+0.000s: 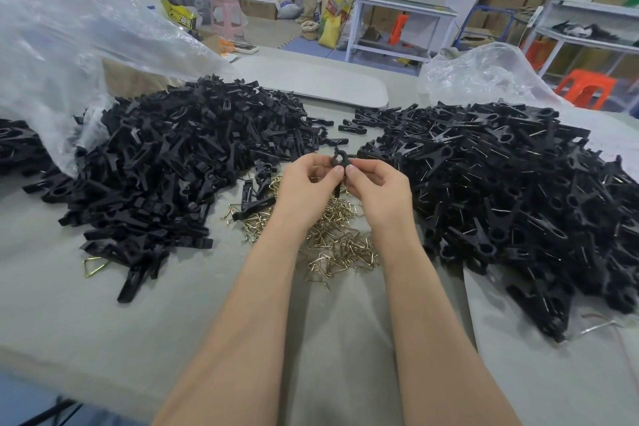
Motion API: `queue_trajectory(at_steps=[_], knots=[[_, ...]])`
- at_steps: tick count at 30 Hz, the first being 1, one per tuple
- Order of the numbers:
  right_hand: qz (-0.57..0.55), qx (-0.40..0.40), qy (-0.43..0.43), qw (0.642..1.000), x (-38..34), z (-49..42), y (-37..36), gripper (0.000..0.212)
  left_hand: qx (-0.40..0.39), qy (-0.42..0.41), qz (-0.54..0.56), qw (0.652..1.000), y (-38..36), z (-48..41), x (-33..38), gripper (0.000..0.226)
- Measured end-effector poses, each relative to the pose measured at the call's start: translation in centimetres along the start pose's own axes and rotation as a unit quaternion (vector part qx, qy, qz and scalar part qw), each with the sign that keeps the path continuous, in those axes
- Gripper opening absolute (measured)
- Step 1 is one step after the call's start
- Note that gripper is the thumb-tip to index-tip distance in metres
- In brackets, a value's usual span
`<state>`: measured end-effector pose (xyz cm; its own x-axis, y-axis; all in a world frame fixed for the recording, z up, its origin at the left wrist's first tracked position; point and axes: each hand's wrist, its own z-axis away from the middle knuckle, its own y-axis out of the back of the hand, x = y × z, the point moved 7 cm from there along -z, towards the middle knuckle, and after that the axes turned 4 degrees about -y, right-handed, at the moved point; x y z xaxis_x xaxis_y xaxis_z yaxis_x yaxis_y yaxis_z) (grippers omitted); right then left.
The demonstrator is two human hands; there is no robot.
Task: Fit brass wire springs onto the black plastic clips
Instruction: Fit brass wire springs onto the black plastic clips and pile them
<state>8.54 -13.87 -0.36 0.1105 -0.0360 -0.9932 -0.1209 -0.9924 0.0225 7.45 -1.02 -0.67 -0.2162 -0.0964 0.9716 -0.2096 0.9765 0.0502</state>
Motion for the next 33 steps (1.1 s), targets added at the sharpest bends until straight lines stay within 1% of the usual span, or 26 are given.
queue_trajectory(at_steps=[3,6,9,15,19,23,25,27,29,30,32,33], knots=[[-0.001,-0.001,0.002,1.0,-0.1,0.0,-0.1,0.022,0.007,0.022,0.021,1.0,0.0,-0.1,-0.4,0.011],[-0.005,-0.009,-0.005,1.0,-0.1,0.1,-0.2,0.02,0.01,0.041,0.043,0.998,0.1,-0.2,-0.8,0.008],[-0.001,-0.01,-0.012,1.0,-0.1,0.2,-0.1,0.014,0.001,0.038,0.056,0.998,0.0,-0.3,-1.0,0.009],[0.006,0.015,-0.014,1.0,-0.2,0.3,0.4,0.012,0.013,0.04,0.063,0.997,0.1,-0.4,-1.0,0.008],[0.032,0.0,-0.012,0.999,-0.2,0.3,0.3,0.013,0.006,0.032,0.055,0.998,0.0,-0.2,-0.9,0.012],[0.021,-0.003,-0.018,1.0,-0.1,0.3,0.3,0.014,0.004,0.036,0.09,0.995,0.1,-0.3,-1.0,0.012],[-0.018,-0.011,-0.033,0.999,-0.1,0.3,0.2,0.013,-0.007,0.028,0.118,0.993,0.0,-0.4,-0.8,0.014],[-0.077,-0.036,-0.052,0.995,-0.1,0.4,0.0,0.011,-0.012,0.028,0.138,0.99,0.0,-0.3,-0.7,0.012],[-0.152,-0.074,-0.075,0.983,-0.2,0.4,-0.2,0.012,-0.023,0.046,0.143,0.988,-0.1,-0.3,-0.9,0.012],[-0.179,-0.093,-0.085,0.976,-0.3,0.5,-0.3,0.013,-0.039,0.059,0.15,0.986,-0.2,-0.3,-1.0,0.017],[-0.2,-0.112,-0.105,0.968,-0.5,0.7,-0.4,0.011,-0.069,0.081,0.184,0.977,-0.4,-0.2,-1.1,0.021],[-0.202,-0.106,-0.118,0.966,-0.3,0.7,-0.3,0.008,-0.074,0.084,0.196,0.974,-0.3,-0.1,-0.9,0.018]])
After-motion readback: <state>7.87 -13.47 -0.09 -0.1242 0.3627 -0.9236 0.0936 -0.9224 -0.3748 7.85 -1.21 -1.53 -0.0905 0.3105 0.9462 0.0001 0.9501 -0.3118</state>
